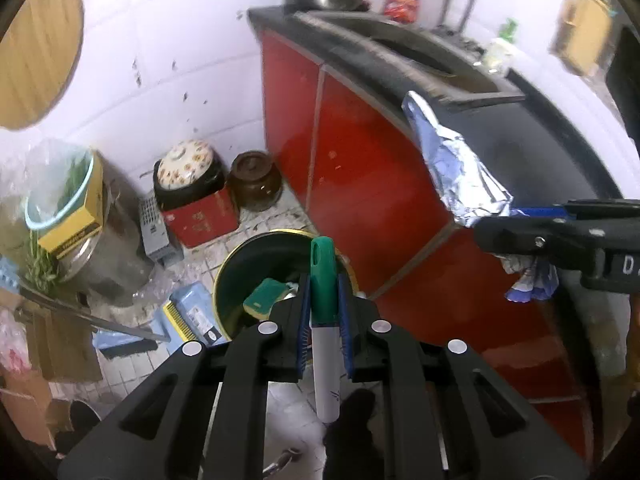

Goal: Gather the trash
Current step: 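Carry the marker and wrapper over the bin and open both tools to drop them, then swing both tools back over the countertop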

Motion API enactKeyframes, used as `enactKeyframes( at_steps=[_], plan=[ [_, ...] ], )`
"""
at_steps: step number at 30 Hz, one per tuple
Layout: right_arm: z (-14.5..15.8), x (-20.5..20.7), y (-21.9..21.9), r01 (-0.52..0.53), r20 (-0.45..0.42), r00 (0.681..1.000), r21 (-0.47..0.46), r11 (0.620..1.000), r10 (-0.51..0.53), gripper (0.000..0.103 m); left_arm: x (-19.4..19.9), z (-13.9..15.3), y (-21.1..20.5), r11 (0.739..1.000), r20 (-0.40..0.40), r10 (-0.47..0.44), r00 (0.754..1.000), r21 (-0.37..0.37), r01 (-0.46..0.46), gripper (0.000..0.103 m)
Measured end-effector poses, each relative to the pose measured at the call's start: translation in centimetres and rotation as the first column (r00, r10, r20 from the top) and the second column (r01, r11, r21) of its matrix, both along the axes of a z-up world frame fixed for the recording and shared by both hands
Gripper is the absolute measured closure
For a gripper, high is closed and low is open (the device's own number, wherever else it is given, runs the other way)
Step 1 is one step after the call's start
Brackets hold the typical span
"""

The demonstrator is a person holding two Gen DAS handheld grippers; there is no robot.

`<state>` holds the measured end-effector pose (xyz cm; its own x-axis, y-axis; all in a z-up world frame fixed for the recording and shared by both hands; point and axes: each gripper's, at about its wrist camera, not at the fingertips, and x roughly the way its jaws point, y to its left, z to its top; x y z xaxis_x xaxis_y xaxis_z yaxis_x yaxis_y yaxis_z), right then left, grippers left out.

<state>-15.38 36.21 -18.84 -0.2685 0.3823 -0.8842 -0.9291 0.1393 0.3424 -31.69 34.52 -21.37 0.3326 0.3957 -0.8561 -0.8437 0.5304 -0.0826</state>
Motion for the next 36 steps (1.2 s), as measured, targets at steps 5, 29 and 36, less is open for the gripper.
enactKeyframes(
  at_steps=[5, 29, 36],
  plan=[
    [-5.0, -1.3, 4.3, -0.015, -0.008, 1.0, -0.069, 0.997, 0.014, 0.077, -0.7, -4.9, 2.9, 0.999, 0.007, 0.012, 1.0, -0.04, -0.012, 0.09],
    [-2.7, 0.7, 5.0, -0.005, -0.02, 1.0, -0.045, 0.999, 0.004, 0.026, -0.1, -4.6, 5.0, 0.999, -0.034, -0.043, 0.998, -0.012, 0.043, 0.021],
    [8.6, 6.0, -5.6, 0.133, 0.058, 0.988, 0.098, 0.986, -0.14, 0.02, 5.9, 4.9, -0.8, 0.956, 0.003, -0.269, 0.963, 0.123, 0.267, 0.011]
  ],
)
